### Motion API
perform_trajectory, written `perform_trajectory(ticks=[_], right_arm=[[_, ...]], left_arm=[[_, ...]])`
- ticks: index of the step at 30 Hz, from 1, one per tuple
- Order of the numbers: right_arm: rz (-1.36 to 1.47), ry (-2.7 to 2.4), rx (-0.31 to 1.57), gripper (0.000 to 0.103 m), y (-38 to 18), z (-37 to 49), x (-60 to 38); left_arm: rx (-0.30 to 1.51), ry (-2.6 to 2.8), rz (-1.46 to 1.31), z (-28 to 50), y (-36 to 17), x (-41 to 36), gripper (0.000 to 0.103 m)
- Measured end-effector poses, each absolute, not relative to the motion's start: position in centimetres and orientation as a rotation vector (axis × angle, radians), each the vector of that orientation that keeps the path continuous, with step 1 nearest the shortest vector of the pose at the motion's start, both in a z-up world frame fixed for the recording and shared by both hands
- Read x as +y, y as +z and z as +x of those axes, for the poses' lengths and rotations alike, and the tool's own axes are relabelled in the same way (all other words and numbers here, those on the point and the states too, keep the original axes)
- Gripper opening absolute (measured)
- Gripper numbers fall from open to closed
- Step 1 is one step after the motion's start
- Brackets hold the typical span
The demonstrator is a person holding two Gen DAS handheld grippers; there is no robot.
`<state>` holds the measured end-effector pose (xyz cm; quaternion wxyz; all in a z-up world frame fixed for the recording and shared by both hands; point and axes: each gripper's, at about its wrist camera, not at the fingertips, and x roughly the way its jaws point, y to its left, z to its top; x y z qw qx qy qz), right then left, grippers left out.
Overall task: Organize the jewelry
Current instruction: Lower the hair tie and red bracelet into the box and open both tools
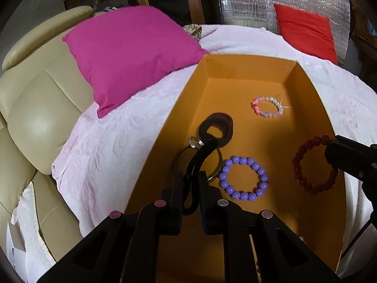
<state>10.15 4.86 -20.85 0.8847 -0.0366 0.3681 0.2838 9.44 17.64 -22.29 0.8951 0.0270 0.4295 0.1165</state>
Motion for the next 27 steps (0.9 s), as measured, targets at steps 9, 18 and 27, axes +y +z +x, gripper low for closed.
perform_trajectory(ticks=[9, 18, 27], right_arm=[[-0.08, 0.575, 0.793, 0.01, -21.7, 10.6, 4.7], [-0.073, 0.556, 0.819, 0.01, -22.5, 11.1, 4.4], [-0.08, 0.555, 0.818, 0.01, -22.6, 11.1, 4.5]], left_arm=[[0.928, 0.247, 0.064, 9.7, -23.1, 17.6, 0.013], [0.979, 0.256, 0.079, 9.9, -24.1, 17.7, 0.013], [1.007, 0.261, 0.106, 10.1, -24.7, 17.5, 0.013]])
